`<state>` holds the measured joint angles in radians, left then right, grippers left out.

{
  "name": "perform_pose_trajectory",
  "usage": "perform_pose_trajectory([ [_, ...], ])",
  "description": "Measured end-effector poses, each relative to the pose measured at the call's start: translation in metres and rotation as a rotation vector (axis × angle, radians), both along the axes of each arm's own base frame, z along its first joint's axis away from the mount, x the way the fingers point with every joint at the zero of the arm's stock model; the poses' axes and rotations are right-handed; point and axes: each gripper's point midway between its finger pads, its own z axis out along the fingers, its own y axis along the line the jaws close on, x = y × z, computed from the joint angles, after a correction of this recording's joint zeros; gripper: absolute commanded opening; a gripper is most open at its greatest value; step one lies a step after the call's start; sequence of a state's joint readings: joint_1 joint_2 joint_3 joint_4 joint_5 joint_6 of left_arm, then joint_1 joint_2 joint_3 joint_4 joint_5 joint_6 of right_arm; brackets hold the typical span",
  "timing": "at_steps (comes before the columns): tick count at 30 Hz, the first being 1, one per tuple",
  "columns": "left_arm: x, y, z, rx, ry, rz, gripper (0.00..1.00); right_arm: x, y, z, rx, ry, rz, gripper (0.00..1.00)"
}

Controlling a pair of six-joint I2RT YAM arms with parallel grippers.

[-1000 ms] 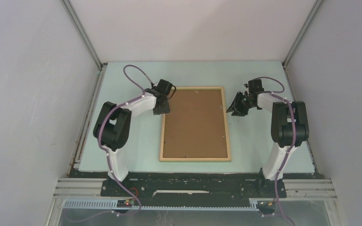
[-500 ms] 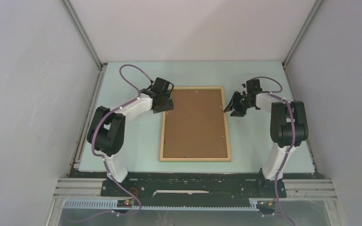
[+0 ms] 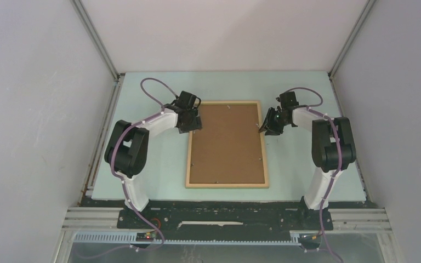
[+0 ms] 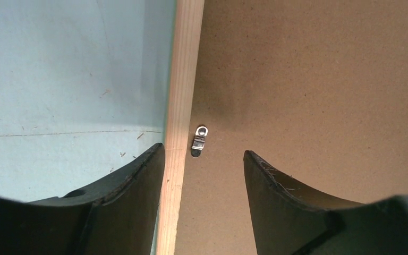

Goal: Put the photo into the frame
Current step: Install the photo frame at the center of the board.

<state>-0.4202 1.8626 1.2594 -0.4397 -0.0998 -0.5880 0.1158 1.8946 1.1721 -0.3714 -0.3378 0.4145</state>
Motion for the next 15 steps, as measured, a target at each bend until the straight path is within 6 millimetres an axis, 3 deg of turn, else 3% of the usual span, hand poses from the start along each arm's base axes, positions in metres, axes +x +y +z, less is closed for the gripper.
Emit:
perform_pose_trajectory([
  [5, 0.003, 0.003, -0.002, -0.007, 0.000, 0.010, 0.55, 0.000, 0.000, 0.000, -0.011, 0.006, 0.001, 0.38],
  [10, 0.002, 0.005, -0.009, 0.003, 0.016, 0.011, 0.55, 0.001, 0.000, 0.000, -0.014, 0.013, 0.004, 0.37],
  [15, 0.000, 0.008, -0.011, 0.016, 0.025, 0.012, 0.46, 0.002, 0.000, 0.000, -0.015, 0.019, 0.007, 0.37],
])
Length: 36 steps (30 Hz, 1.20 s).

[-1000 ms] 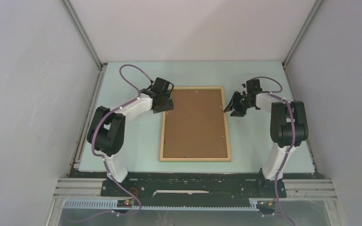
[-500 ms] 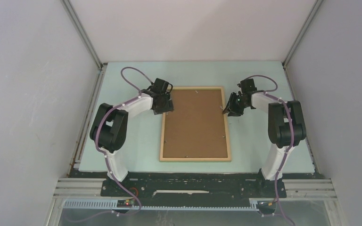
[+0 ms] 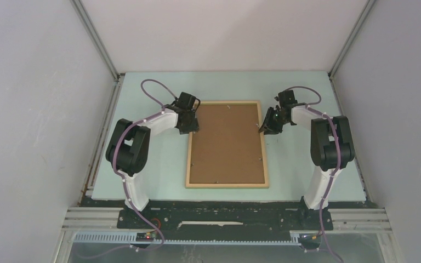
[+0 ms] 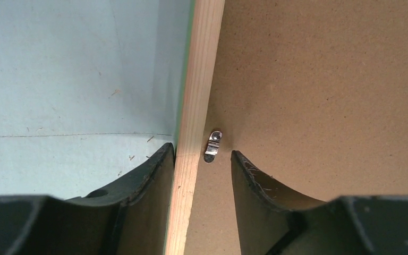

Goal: Put the photo into the frame
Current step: Install the photo frame at the center of the board.

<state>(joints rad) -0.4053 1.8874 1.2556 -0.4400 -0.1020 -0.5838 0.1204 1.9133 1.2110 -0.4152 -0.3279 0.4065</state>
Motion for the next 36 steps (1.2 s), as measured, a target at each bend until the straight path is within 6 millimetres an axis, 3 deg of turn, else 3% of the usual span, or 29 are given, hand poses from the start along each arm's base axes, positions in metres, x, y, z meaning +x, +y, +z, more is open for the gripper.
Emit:
perform_pose_trajectory([
  [13, -0.0005, 0.0044, -0.0065, 0.006, 0.018, 0.009, 0.41, -0.0003, 0.0005, 0.0002, 0.002, 0.005, 0.003, 0.36],
  [16, 0.0002, 0.0044, -0.0068, 0.005, 0.017, 0.010, 0.36, -0.0003, 0.0005, 0.0002, 0.002, 0.005, 0.003, 0.36],
  [25, 0.0025, 0.0054, -0.0069, -0.041, 0.030, 0.015, 0.08, -0.0004, 0.0009, 0.0004, 0.004, 0.005, 0.005, 0.33],
  [30, 0.0011, 0.0058, -0.0074, -0.068, 0.030, 0.022, 0.01, -0.0004, 0.0009, 0.0005, 0.004, 0.003, 0.009, 0.30],
  [36, 0.0016, 0.0082, -0.0075, -0.190, 0.028, 0.053, 0.00, -0.0003, 0.0013, 0.0009, 0.004, 0.002, 0.016, 0.30],
])
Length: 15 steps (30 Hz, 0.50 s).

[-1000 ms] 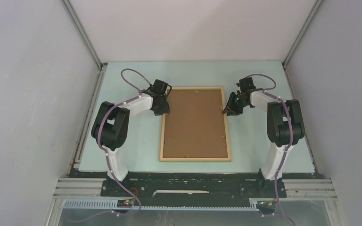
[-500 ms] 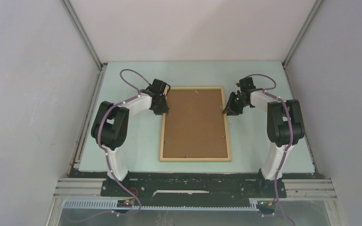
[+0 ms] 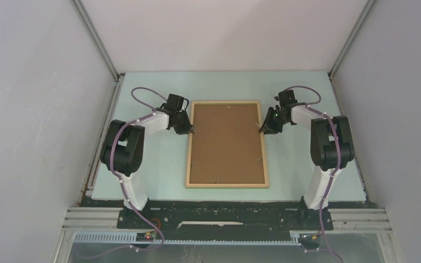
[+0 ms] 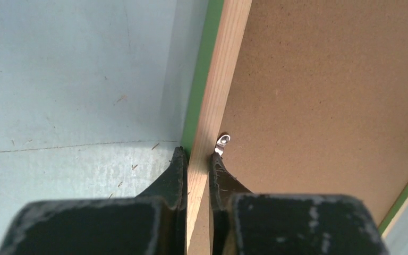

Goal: Put the photo into the frame
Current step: Install the photo frame at the center of the board.

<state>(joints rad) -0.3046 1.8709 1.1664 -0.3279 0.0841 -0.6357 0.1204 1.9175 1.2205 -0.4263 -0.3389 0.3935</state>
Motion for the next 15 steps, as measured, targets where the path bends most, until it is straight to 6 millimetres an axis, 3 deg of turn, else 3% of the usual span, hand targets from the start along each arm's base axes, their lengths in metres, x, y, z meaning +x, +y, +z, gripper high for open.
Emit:
perform_pose_trajectory([
  [2, -0.0002, 0.0001, 0.0002, -0.018, -0.005, 0.008, 0.03, -0.0002, 0.0001, 0.0000, 0.000, 0.000, 0.002, 0.30],
  [7, 0.0001, 0.0001, 0.0022, -0.043, -0.023, 0.013, 0.36, -0.0002, 0.0003, 0.0001, 0.001, -0.001, 0.004, 0.30],
  [10, -0.0011, 0.0014, 0.0031, -0.024, -0.028, 0.016, 0.50, -0.0002, 0.0004, 0.0000, 0.002, -0.001, 0.004, 0.30],
  [15, -0.0030, 0.0070, 0.0088, 0.000, -0.038, 0.026, 0.56, -0.0004, 0.0008, 0.0000, 0.005, 0.000, 0.006, 0.30],
])
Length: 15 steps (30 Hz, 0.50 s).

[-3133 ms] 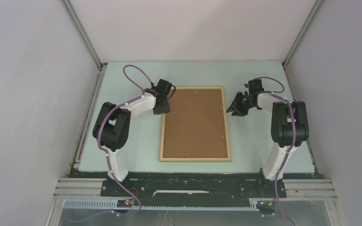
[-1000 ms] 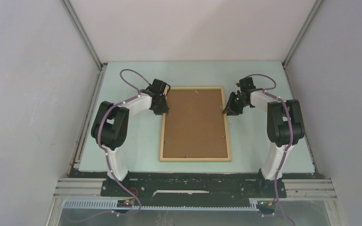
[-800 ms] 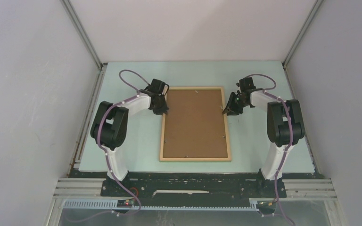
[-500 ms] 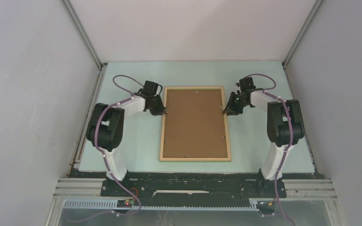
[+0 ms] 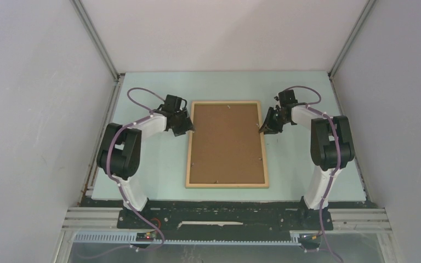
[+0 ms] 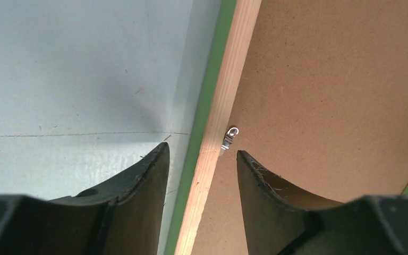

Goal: Put the photo into the frame
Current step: Install the photo frame at the center of the board.

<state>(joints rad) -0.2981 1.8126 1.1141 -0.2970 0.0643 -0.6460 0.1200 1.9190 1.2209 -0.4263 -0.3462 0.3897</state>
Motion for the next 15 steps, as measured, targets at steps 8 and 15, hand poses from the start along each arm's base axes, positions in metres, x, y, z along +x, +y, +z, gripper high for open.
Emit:
perform_pose_trajectory([
  [8, 0.0002, 0.0059, 0.0030, 0.027, -0.008, 0.016, 0.47, -0.0002, 0.0002, -0.0001, 0.000, 0.000, 0.003, 0.29],
  [15, -0.0029, 0.0083, -0.0035, 0.060, 0.010, 0.014, 0.50, 0.0000, 0.0002, 0.0001, 0.001, -0.001, 0.003, 0.29],
])
